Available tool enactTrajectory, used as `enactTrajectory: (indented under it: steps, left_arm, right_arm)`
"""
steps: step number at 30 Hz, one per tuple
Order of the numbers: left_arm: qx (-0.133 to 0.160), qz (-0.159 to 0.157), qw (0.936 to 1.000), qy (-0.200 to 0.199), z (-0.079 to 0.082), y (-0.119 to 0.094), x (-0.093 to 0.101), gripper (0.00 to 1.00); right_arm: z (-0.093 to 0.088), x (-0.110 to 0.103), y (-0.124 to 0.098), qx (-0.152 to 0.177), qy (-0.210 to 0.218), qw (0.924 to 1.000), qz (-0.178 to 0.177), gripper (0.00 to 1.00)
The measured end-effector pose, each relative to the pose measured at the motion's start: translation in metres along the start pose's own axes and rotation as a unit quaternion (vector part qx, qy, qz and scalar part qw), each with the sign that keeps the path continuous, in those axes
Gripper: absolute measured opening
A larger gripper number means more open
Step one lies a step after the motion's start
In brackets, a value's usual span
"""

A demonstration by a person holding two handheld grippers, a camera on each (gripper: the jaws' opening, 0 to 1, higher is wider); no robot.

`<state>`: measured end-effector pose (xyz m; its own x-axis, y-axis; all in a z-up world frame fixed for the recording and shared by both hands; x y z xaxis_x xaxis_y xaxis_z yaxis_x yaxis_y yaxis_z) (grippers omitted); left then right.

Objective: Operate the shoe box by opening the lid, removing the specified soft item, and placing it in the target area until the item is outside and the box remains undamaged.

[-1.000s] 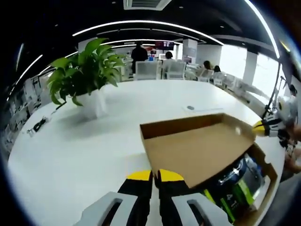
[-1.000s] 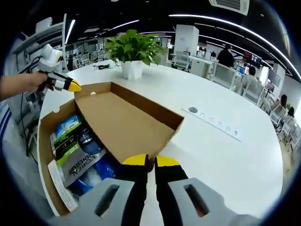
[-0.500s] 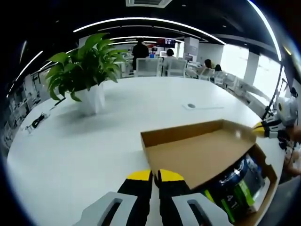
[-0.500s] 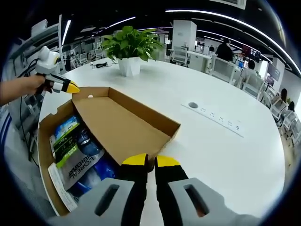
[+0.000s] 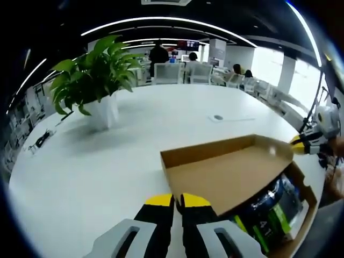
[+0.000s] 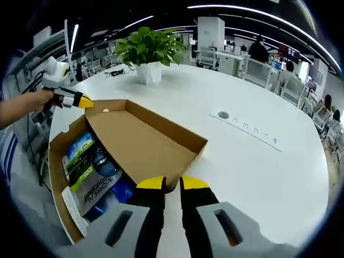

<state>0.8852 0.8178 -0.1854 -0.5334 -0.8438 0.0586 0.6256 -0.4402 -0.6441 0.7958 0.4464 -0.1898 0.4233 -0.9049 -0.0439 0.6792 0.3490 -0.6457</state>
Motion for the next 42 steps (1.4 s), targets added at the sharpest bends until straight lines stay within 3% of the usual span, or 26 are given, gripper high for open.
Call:
enactTrajectory:
  steps: [7,17,29,42]
  left_arm:
    - [0.000,0.001,1.0000,0.009,0.001,0.000,0.001,0.05]
    - [-0.002,-0.004,0.9997,0.023,0.000,-0.003,0.002,0.07]
    - [0.007,-0.032,0.9983,0.048,-0.009,-0.020,0.015,0.32]
    - [0.027,-0.062,0.9954,0.067,-0.020,-0.058,0.039,0.46]
  right_arm:
    - [-0.003,-0.006,-0.016,-0.007,-0.001,0.9999,0.014,0.23]
    - [-0.007,-0.018,-0.035,-0.026,-0.005,0.9986,0.046,0.30]
    - [-0.012,-0.039,-0.043,-0.027,-0.017,0.9963,0.080,0.41]
    - [-0.016,-0.061,-0.033,-0.042,-0.013,0.9930,0.110,0.38]
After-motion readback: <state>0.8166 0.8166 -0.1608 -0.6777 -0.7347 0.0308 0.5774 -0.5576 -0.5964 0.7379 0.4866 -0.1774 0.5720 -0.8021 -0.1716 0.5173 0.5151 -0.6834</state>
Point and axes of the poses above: the point that each gripper's makers call its tool centre point, and the gripper's own axes: y roughly forward along the fingers, x roughly to its right, z roughly out of its top, the point moved 10 cm from there along -y, roughly backward along the fingers, and after that the axes turned 1 degree about x, right-handed, at the moved point
